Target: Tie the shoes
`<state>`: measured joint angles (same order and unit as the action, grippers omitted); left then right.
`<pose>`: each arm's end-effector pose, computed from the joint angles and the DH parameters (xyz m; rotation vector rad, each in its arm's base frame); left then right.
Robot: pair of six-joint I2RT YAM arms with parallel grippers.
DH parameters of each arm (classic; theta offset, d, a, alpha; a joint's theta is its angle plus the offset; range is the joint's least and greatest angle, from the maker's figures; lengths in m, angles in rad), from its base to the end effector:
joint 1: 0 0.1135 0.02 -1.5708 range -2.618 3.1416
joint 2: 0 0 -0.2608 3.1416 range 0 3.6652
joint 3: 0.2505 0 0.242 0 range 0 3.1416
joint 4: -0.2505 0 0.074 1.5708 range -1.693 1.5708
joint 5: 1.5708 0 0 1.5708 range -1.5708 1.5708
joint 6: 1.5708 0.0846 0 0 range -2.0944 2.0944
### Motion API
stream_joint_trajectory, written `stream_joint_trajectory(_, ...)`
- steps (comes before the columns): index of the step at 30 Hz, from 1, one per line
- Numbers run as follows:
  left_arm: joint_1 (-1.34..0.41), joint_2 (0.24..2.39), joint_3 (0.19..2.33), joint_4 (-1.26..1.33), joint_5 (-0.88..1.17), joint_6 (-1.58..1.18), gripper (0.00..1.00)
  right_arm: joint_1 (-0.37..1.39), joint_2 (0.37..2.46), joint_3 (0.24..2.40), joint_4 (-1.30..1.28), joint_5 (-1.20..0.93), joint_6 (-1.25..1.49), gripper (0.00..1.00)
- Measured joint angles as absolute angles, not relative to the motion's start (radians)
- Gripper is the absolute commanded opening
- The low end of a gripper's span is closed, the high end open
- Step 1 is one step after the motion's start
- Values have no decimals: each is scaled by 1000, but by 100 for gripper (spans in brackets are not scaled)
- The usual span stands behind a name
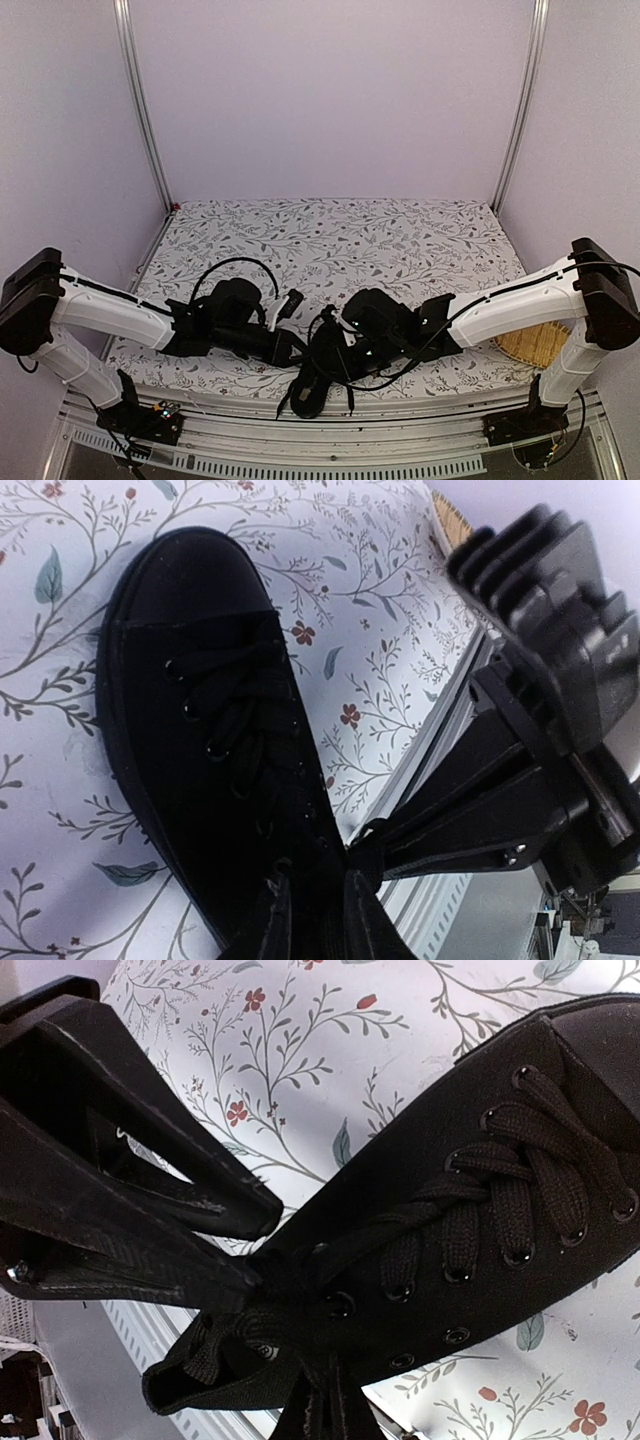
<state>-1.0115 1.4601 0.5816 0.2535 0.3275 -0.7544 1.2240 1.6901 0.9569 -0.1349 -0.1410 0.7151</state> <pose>0.1425 -0.2789 0.1404 0.5283 2.4437 -1.2461 0.1137 0.3495 0.1397 -0.7490 2.6016 0.9262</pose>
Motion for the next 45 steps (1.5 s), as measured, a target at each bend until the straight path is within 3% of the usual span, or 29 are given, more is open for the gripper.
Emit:
stream_joint_trajectory(11, -1011, 1473, 554, 311, 357, -787, 23, 1224, 1690, 957, -134, -141, 717, 2)
stream_joint_trajectory(20, -1011, 1493, 543, 332, 363, -811, 13, 1224, 1690, 957, -134, -141, 717, 2)
stream_joint_trajectory(24, -1011, 1500, 543, 345, 363, -819, 0, 1224, 1690, 957, -134, -141, 717, 2)
stream_joint_trajectory(45, -1011, 1467, 639, 180, 299, -701, 0, 1243, 1690, 1014, -203, -109, 719, 2)
